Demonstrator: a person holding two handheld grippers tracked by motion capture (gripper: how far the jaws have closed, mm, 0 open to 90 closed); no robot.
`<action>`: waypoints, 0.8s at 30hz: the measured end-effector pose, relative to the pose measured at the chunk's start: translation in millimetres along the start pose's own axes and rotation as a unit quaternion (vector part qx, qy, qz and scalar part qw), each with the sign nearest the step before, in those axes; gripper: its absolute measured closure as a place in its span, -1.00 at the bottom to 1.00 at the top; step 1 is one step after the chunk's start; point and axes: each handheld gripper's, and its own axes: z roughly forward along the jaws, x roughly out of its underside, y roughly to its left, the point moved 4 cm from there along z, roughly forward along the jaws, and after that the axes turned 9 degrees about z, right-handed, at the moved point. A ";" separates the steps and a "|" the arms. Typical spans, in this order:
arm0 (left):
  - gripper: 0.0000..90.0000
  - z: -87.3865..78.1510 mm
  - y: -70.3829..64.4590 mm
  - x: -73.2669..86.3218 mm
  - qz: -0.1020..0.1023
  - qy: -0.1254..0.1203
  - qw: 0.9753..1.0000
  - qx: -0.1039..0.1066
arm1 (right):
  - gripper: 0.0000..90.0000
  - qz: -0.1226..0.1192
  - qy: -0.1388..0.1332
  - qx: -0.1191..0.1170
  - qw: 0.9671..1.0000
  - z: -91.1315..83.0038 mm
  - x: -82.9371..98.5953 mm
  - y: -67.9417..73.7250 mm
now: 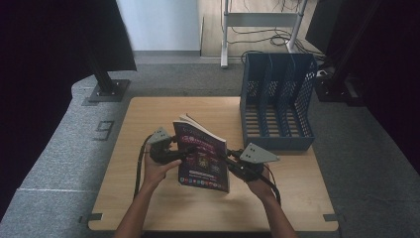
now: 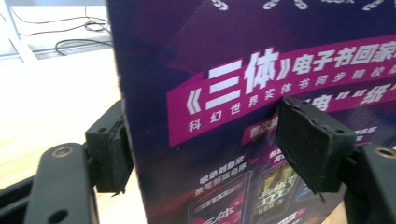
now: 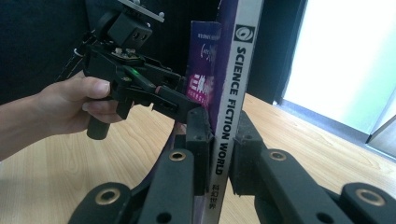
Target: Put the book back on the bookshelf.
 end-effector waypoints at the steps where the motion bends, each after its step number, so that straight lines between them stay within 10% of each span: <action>1: -0.50 0.3 1.5 0.1 -0.002 -0.001 1.000 -0.002 | 0.77 0.000 0.000 0.000 1.000 -0.1 0.0 -0.2; 24: -0.21 -1.3 3.5 0.6 -0.012 -0.014 1.000 0.025 | 0.60 -0.001 0.012 0.000 1.000 7.9 1.6 -6.2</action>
